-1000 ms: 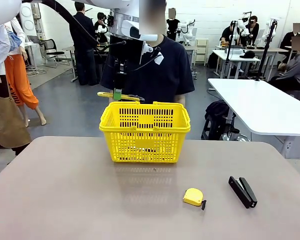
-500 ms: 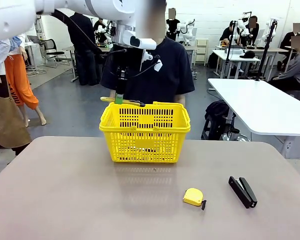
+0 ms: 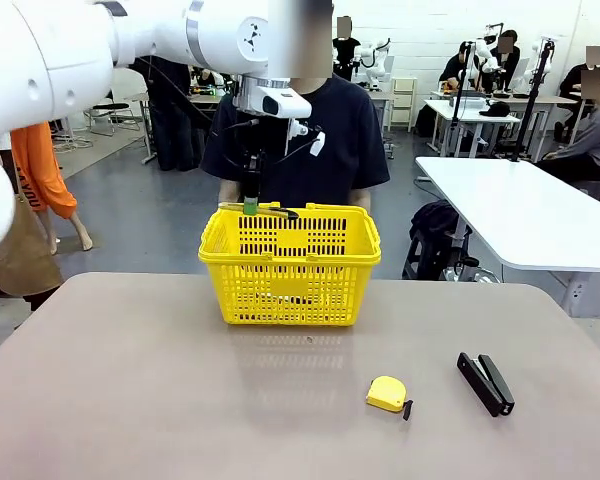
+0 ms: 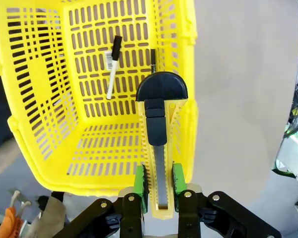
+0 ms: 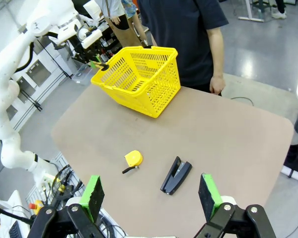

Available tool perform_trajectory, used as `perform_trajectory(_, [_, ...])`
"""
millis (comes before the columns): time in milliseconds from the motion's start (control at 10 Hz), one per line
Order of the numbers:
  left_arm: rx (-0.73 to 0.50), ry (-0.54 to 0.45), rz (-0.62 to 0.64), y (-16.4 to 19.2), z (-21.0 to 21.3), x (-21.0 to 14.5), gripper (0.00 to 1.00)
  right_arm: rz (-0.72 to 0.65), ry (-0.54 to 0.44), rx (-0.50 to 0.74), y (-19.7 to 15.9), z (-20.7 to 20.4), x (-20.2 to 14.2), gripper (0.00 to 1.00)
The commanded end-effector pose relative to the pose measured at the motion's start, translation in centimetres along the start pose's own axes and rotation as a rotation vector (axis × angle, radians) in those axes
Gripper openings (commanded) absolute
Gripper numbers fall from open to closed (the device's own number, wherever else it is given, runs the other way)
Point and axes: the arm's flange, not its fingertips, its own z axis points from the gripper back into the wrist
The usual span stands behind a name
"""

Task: Place the items the person wants into the basket.
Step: Pick up the item the person points to and place it in the Market Basket.

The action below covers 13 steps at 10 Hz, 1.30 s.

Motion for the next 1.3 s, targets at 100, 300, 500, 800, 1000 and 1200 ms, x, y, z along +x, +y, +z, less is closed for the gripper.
perform_trajectory(100, [0.008,-0.035,-0.051,4.5,-0.5,0.7,0.26,0.015,-0.023,0.018,-0.2,-0.1,0.1,1.00])
perform_trajectory(300, [0.004,-0.030,-0.075,6.4,-2.9,1.4,0.26,0.015,-0.023,0.018,-0.2,-0.1,0.1,1.00])
perform_trajectory(500, [-0.037,-0.012,-0.046,7.7,-5.0,2.2,0.26,0.015,-0.023,0.018,-0.2,-0.1,0.1,1.00])
perform_trajectory(800, [-0.082,-0.004,-0.018,8.5,-7.9,3.1,0.26,0.015,-0.023,0.018,-0.2,-0.1,0.1,1.00])
perform_trajectory(1000, [-0.100,-0.010,-0.012,8.7,-8.8,3.1,0.26,0.015,-0.023,0.018,-0.2,-0.1,0.1,1.00])
perform_trajectory(1200, [-0.103,-0.008,-0.013,8.6,-8.9,3.1,0.85,0.015,-0.023,0.018,-0.2,-0.1,0.1,1.00])
